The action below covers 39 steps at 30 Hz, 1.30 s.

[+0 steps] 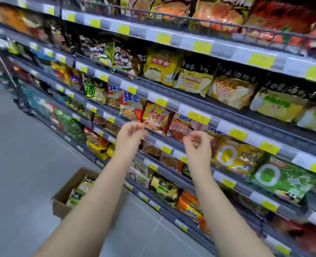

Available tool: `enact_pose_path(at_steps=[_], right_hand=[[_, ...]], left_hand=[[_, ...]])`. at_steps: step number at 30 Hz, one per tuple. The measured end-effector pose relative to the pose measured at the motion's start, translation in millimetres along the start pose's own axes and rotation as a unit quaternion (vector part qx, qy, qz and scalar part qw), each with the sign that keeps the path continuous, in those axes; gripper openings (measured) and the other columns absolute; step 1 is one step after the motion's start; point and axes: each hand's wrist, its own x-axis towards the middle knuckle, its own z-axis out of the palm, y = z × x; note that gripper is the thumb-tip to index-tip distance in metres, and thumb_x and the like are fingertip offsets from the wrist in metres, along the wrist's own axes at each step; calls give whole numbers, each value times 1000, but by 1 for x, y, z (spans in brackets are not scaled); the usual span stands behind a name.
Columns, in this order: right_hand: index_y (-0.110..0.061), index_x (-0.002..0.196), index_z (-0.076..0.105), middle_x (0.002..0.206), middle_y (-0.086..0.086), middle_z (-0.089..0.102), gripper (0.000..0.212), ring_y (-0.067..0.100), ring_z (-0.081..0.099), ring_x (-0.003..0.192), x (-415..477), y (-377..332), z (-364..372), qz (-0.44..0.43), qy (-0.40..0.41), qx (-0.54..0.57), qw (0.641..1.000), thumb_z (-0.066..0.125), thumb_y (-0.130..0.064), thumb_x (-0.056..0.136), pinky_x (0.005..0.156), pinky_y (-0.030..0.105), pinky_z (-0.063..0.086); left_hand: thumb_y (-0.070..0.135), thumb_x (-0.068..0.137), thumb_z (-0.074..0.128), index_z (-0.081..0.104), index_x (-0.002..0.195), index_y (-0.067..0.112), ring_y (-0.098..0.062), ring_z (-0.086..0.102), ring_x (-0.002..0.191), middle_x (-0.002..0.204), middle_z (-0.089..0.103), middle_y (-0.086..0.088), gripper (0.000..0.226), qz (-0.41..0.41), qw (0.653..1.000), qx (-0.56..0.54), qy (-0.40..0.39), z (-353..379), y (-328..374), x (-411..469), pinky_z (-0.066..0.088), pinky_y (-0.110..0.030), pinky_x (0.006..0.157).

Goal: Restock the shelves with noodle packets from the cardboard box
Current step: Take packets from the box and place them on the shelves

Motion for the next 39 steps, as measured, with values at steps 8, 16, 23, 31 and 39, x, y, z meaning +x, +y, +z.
enact_pose_path(at_steps=[8, 16, 23, 31, 39], right_hand=[[-15, 93, 51, 80, -5, 50, 16, -9, 51, 64, -116, 59, 150, 104, -16, 29, 994, 58, -2, 87, 61, 4, 39], [-12, 98, 50, 77, -1, 46, 14, 12, 45, 67, -179, 122, 234, 246, -121, -31, 961, 56, -4, 88, 60, 19, 38], [-10, 103, 51, 79, -7, 47, 16, 14, 50, 78, -144, 166, 300, 328, -115, -97, 933, 55, -7, 88, 66, 17, 39], [-13, 96, 48, 80, -1, 51, 7, 10, 49, 67, -51, 201, 414, 322, -153, -112, 928, 49, -11, 90, 58, 13, 36], [-29, 70, 46, 93, 4, 60, 29, 19, 56, 93, -26, 260, 502, 396, -116, -151, 898, 59, -9, 86, 73, 25, 39]], left_hand=[[0, 85, 60, 58, 79, 20, -11, 50, 60, 73, 56, -1, 21, -137, 987, 19, 86, -203, -97, -29, 37, -20, 52], [5, 82, 59, 58, 74, 23, -8, 51, 63, 73, 58, 2, 19, -270, 952, 26, 142, -303, -170, -27, 36, -22, 57], [8, 87, 55, 56, 78, 25, -11, 55, 77, 79, 58, 4, 19, -367, 923, 30, 108, -324, -212, 45, 41, -24, 67], [9, 85, 58, 58, 90, 19, -15, 48, 69, 74, 54, 1, 11, -363, 929, 52, 55, -353, -236, 218, 36, -23, 61], [7, 89, 54, 53, 87, 20, -14, 54, 74, 79, 56, 0, 13, -414, 906, 88, -33, -368, -313, 326, 43, -26, 70]])
